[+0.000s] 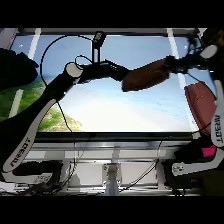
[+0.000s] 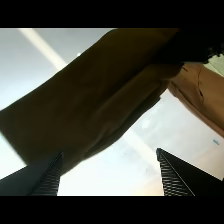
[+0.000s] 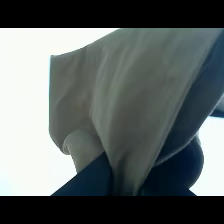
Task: Fold the clothes and pants, and hang the long-sleeved shirts on hangers.
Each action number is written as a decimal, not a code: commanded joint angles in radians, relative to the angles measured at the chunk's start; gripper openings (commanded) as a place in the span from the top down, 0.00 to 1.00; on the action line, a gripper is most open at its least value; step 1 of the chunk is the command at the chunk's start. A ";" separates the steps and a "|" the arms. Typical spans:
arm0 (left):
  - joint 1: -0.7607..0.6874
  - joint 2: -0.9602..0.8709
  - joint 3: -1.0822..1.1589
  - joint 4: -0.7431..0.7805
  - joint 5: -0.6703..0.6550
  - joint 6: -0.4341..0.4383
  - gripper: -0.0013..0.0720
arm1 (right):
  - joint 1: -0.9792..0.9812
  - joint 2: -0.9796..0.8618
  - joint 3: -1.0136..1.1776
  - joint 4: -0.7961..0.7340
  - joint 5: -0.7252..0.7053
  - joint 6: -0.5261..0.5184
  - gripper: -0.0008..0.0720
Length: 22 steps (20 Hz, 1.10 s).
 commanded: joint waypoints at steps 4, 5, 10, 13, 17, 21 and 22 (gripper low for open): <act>0.020 0.030 0.001 0.019 -0.055 0.000 0.07 | -0.303 0.197 0.001 -0.407 0.171 0.093 0.97; 0.025 0.034 0.001 0.027 -0.055 0.000 0.07 | -0.357 0.214 0.002 -0.437 0.204 0.093 0.97; 0.061 0.040 0.001 0.026 -0.111 0.000 0.07 | -0.583 0.282 0.000 -0.500 0.294 0.050 0.97; 0.082 0.042 0.001 0.026 -0.148 0.000 0.07 | -0.676 0.293 -0.016 -0.508 0.391 0.040 0.97; 0.098 0.042 0.001 0.026 -0.151 0.000 0.07 | -0.732 0.293 -0.089 -0.505 0.468 0.041 0.18; 0.101 0.041 0.001 0.026 -0.151 0.000 0.07 | -0.731 0.313 -0.095 -0.461 0.377 0.039 0.06; 0.100 0.041 0.001 0.026 -0.151 0.000 0.07 | -0.731 0.325 -0.094 -0.447 0.347 0.036 0.06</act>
